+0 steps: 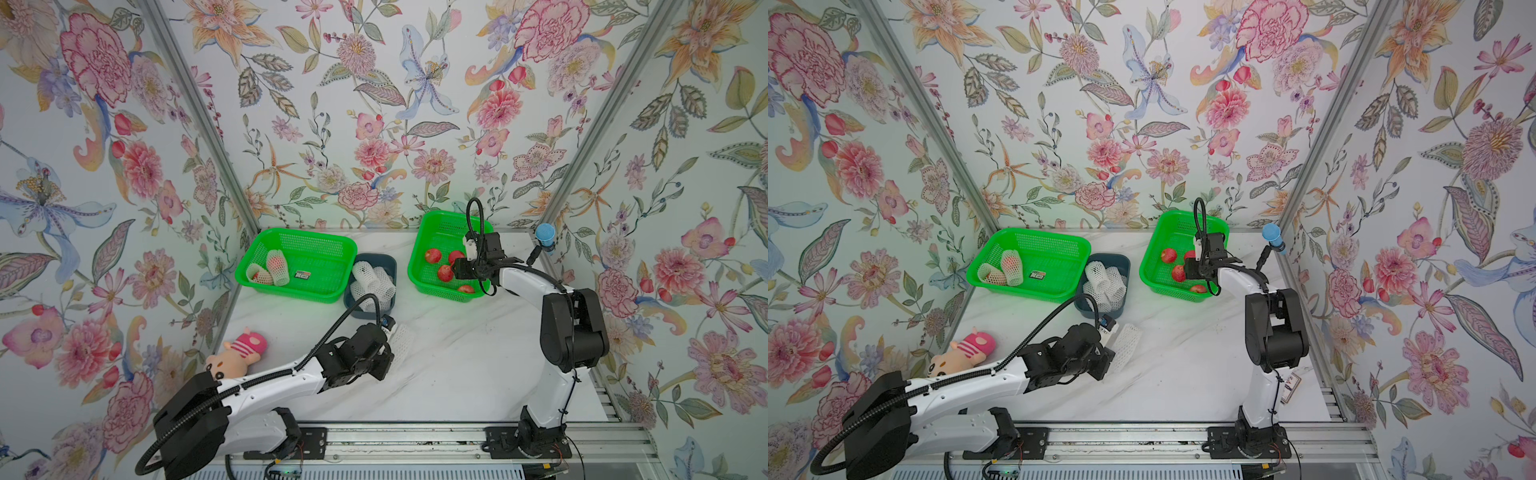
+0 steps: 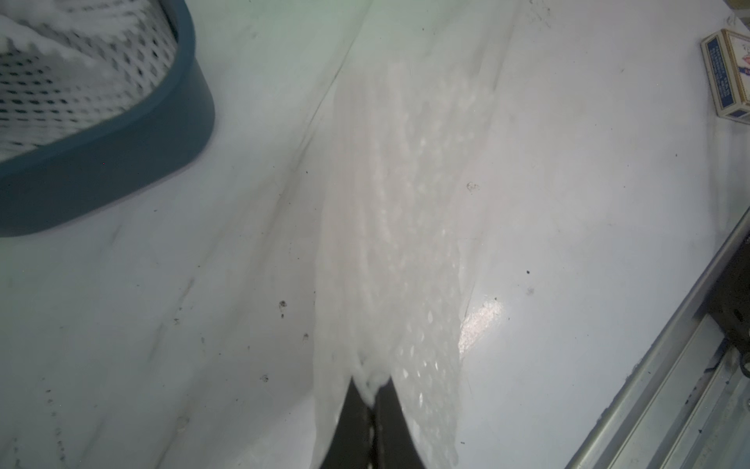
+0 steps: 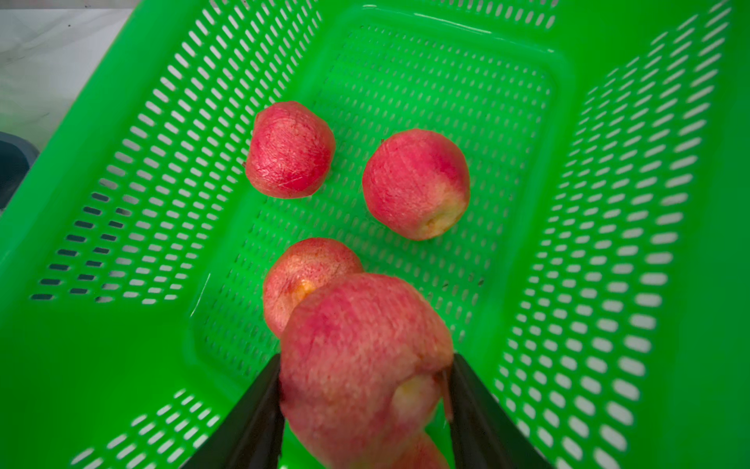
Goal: Remove foam nets from apples
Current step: Place the apple in the basket, then place the foam net into the storage box.
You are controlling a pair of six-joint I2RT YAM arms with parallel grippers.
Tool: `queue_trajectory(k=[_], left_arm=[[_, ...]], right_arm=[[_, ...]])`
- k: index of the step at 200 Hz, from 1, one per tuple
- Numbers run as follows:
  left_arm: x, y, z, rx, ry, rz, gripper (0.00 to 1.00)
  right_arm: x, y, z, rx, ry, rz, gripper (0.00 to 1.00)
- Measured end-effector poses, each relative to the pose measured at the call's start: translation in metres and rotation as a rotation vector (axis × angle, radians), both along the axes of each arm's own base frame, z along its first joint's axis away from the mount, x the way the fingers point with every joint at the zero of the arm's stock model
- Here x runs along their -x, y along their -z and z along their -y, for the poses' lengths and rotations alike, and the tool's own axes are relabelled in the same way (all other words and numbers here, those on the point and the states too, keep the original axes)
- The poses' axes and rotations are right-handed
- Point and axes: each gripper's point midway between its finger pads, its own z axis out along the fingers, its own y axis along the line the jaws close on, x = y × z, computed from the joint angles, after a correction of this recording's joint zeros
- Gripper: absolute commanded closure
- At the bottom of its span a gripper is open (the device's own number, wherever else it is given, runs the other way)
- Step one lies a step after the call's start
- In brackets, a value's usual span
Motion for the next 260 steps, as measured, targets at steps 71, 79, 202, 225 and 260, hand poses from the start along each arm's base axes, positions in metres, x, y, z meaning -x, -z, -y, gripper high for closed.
queue_trajectory(k=[71, 79, 202, 225, 260], left_arm=[[-0.074, -0.083, -0.004, -0.073, -0.179, 0.151, 1.00], [-0.087, -0.091, -0.008, -0.075, -0.212, 0.163, 1.00], [-0.208, -0.091, -0.089, -0.146, -0.472, 0.131, 1.00], [-0.216, -0.071, -0.089, -0.177, -0.465, 0.093, 1.00], [-0.222, -0.043, -0.081, -0.201, -0.437, 0.038, 1.00]], right_arm=[[0.008, 0.014, 0.014, 0.049, 0.059, -0.036, 0.33], [0.008, 0.014, 0.013, 0.050, 0.057, -0.038, 0.29], [0.036, -0.061, -0.016, 0.074, -0.034, 0.102, 0.01], [0.047, -0.084, -0.023, 0.062, -0.053, 0.142, 0.01], [0.064, -0.111, -0.028, 0.043, -0.077, 0.187, 0.01]])
